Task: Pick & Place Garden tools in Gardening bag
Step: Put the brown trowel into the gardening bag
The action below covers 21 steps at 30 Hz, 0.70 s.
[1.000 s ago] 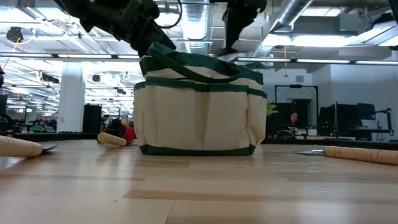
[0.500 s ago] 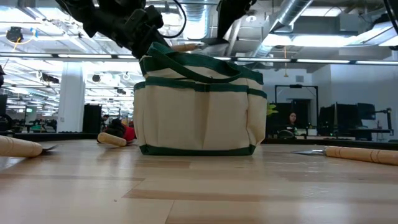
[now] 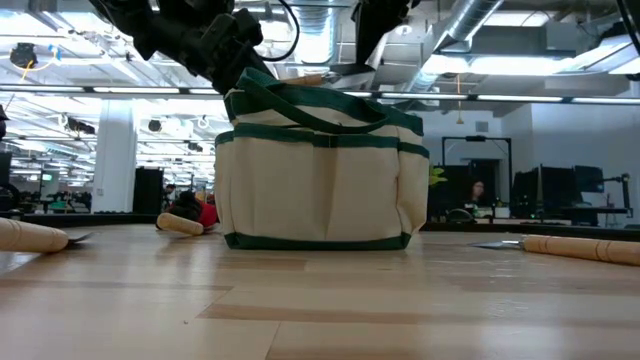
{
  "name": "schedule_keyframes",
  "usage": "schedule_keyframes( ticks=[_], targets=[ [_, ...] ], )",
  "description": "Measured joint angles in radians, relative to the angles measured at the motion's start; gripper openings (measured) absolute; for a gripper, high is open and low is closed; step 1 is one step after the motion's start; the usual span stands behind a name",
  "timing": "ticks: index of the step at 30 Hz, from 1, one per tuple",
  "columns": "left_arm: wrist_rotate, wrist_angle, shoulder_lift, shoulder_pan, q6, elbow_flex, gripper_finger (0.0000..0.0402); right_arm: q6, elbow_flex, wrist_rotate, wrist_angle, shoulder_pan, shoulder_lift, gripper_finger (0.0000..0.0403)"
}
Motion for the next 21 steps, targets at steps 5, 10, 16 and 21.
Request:
schedule_keyframes(
  ticks=[5, 10, 16, 21],
  targets=[
    [0.0, 0.006, 0.0, 0.0, 0.0, 0.0, 0.0104, 0.003, 0.0, -0.002, 0.0, 0.0, 0.0, 0.0],
    [0.0, 0.015, 0.0, 0.0, -0.001, 0.0, 0.0077, 0.003, 0.0, -0.006, 0.0, 0.0, 0.0, 0.0],
    [-0.002, 0.023, 0.0, 0.0, -0.003, -0.001, 0.0063, 0.004, 0.0, -0.018, -0.002, 0.0, 0.0, 0.0],
    [0.0, 0.025, 0.0, 0.0, -0.018, -0.001, 0.0067, 0.011, 0.0, -0.018, 0.0, -0.001, 0.0, 0.0]
  ],
)
